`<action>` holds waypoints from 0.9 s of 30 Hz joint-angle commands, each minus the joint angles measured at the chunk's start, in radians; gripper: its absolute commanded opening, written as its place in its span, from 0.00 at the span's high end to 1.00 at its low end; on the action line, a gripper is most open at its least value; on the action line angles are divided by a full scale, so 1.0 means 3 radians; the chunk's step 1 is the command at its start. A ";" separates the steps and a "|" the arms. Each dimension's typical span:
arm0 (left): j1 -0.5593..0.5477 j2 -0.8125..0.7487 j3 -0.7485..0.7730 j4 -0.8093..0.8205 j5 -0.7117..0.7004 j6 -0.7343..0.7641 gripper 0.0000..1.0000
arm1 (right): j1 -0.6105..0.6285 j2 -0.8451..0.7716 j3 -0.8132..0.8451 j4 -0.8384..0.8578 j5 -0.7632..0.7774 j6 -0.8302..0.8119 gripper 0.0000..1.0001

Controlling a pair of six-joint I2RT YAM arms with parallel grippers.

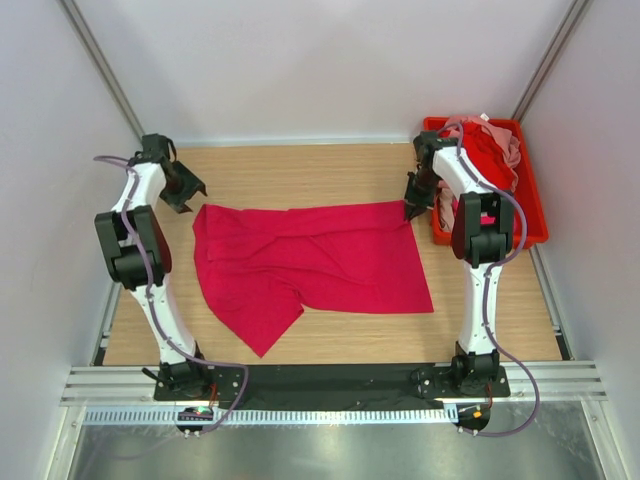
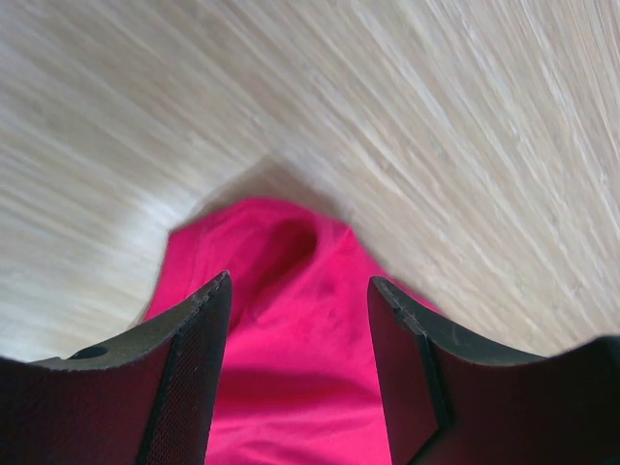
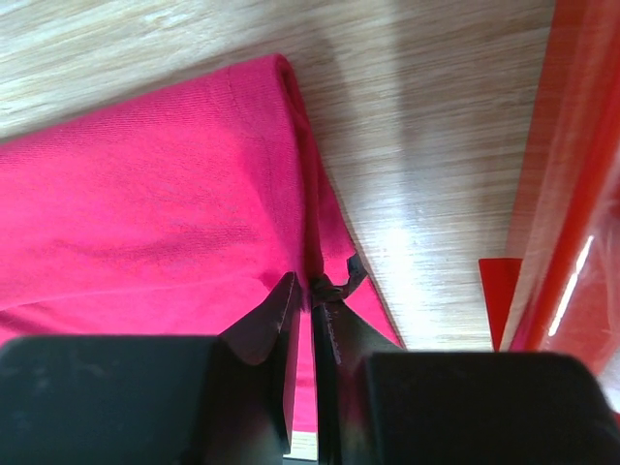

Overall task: Fold and stack the t-shirts
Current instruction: Fold the tshirt

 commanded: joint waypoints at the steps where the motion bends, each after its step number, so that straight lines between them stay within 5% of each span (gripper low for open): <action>1: 0.0005 0.0150 0.0309 -0.0061 0.0030 -0.0193 0.41 | -0.0008 -0.0046 0.0027 0.0058 -0.0097 -0.0012 0.84; 27: 0.0000 0.0559 0.0447 -0.0163 -0.0010 -0.0434 0.55 | 0.0033 -0.0092 -0.0045 0.0058 -0.0092 0.0003 0.84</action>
